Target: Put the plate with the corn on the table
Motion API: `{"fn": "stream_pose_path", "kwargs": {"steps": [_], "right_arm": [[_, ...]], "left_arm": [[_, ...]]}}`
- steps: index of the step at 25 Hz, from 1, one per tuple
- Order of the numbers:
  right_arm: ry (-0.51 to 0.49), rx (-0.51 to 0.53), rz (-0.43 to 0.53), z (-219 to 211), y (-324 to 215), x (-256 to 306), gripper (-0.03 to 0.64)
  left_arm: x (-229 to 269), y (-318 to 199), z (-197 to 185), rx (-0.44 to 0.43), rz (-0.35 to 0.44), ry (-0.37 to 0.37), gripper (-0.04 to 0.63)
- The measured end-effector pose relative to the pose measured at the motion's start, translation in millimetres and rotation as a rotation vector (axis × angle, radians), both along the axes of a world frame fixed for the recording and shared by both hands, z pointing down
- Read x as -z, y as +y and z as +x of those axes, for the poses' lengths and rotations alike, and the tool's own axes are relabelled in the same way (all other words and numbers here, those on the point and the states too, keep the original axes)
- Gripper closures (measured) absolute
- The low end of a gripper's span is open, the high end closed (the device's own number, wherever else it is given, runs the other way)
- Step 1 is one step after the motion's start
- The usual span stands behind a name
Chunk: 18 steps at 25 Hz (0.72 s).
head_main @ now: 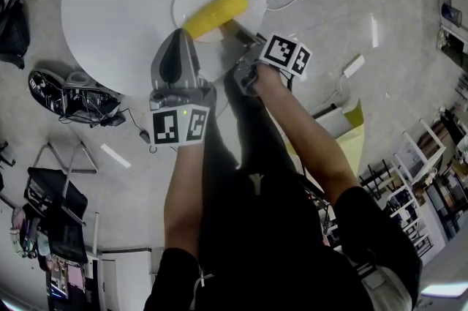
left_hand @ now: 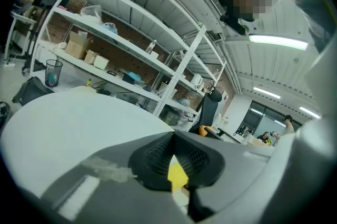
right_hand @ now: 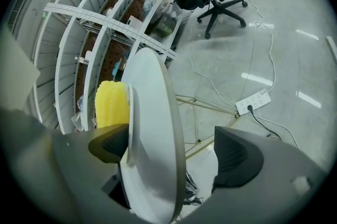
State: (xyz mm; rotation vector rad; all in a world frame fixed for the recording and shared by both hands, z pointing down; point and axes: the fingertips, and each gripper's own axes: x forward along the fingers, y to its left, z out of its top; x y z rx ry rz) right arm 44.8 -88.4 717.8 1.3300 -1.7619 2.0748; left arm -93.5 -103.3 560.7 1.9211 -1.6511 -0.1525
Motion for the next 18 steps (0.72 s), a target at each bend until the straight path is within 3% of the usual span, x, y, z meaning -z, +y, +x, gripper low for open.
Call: {"fn": "stream_pose_path", "kwargs": {"steps": [18], "right_arm": [[0.005,0.013,0.013,-6.4,-8.0,-1.1,0.092]], "left_arm": [[-4.4,-5.1,-4.6,0.011,-0.01,-0.001,0.592]]}}
